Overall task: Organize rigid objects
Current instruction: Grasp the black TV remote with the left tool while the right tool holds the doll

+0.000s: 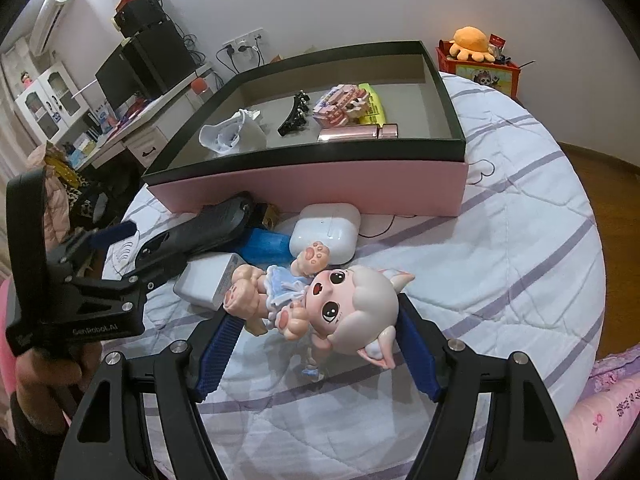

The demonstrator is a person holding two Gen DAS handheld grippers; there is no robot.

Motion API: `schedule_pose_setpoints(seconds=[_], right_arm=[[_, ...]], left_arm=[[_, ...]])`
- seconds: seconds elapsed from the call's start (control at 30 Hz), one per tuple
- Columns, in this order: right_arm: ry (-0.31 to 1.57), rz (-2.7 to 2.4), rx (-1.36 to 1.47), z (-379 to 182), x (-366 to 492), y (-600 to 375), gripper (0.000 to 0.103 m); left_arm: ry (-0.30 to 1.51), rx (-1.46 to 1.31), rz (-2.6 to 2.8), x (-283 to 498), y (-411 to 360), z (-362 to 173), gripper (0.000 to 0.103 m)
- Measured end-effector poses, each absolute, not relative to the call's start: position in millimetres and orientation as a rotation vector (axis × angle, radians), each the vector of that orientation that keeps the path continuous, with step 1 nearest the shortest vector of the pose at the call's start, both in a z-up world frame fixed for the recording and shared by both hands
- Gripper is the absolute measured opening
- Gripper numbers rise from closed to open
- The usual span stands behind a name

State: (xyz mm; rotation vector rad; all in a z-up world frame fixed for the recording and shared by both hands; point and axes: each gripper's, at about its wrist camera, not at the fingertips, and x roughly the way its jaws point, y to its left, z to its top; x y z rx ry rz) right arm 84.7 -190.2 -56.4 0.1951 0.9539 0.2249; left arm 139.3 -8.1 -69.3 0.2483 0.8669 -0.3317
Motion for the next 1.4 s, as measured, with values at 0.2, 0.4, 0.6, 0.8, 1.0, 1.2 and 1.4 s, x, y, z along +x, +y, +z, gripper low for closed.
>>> schedule_pose_setpoints(seconds=[0.2,0.4,0.6,0.8,1.0,1.2,1.4], right_arm=[[0.96,0.211,0.186,-57,85,-187,0.075],[0.962,0.201,0.173,-54,85,-185,0.075],[0.962,0.186,0.167,-52,84,-187,0.075],[0.958,0.197,0.163,-49,83,-185,0.075],[0.961,0.206,0.165,-50,84,-181,0.075],[0.959,0.205,0.163,-49,83,-182,0.075],[0.951,0.207,0.167,-47,82,-182,0.075]], left_arm=[[0.818,0.345,-0.506,147,-9,-68,0.103],[0.839,0.209,-0.692,162,-5,-77,0.089],[0.799,0.237,-0.686,148,-4,-72,0.074],[0.796,0.322,-0.622,147,-1,-75,0.073],[0.807,0.426,-0.57,149,-13,-87,0.075],[0.821,0.434,-0.583,146,-20,-86,0.057],[0.821,0.428,-0.566,131,-27,-80,0.038]])
